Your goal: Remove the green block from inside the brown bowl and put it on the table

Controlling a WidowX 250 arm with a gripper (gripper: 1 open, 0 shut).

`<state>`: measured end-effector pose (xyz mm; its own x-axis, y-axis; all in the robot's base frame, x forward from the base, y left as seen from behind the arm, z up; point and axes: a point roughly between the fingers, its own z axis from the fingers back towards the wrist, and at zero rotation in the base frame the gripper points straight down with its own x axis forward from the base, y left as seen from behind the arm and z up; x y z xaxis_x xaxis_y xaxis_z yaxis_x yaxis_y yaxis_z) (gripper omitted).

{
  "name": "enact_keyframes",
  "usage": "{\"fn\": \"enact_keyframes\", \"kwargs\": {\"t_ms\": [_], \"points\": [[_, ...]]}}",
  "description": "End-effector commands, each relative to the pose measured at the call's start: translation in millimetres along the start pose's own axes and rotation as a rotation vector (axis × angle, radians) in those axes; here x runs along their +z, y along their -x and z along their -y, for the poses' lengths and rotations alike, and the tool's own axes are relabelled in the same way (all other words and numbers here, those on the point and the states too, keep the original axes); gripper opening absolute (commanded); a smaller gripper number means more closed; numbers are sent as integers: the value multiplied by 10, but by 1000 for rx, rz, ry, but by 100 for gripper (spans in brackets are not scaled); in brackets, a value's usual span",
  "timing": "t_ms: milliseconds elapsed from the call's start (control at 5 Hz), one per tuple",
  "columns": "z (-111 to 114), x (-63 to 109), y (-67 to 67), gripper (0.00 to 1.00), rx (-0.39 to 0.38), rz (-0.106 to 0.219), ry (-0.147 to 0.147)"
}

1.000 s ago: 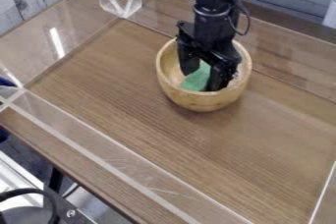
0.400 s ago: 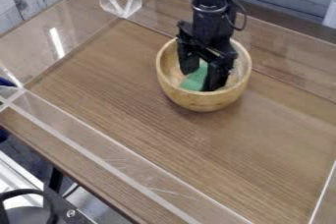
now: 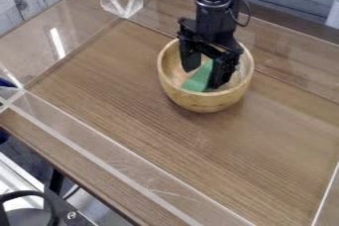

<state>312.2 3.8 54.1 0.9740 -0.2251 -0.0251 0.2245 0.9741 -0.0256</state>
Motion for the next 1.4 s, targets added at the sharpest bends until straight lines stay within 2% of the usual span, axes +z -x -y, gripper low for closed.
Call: {"fn": "enact_keyframes", "kwargs": {"t_ms": [0, 200, 400, 600, 1000, 1200], "points": [[-32, 217, -147, 100, 0, 61, -37], [-30, 140, -209, 100, 12, 47, -32], [-31, 53, -272, 0, 27, 31, -26], [-18, 127, -263, 0, 19, 45, -3], [2, 557, -189, 0, -1, 127, 44], [-51, 839, -83, 0, -16, 199, -11]]}}
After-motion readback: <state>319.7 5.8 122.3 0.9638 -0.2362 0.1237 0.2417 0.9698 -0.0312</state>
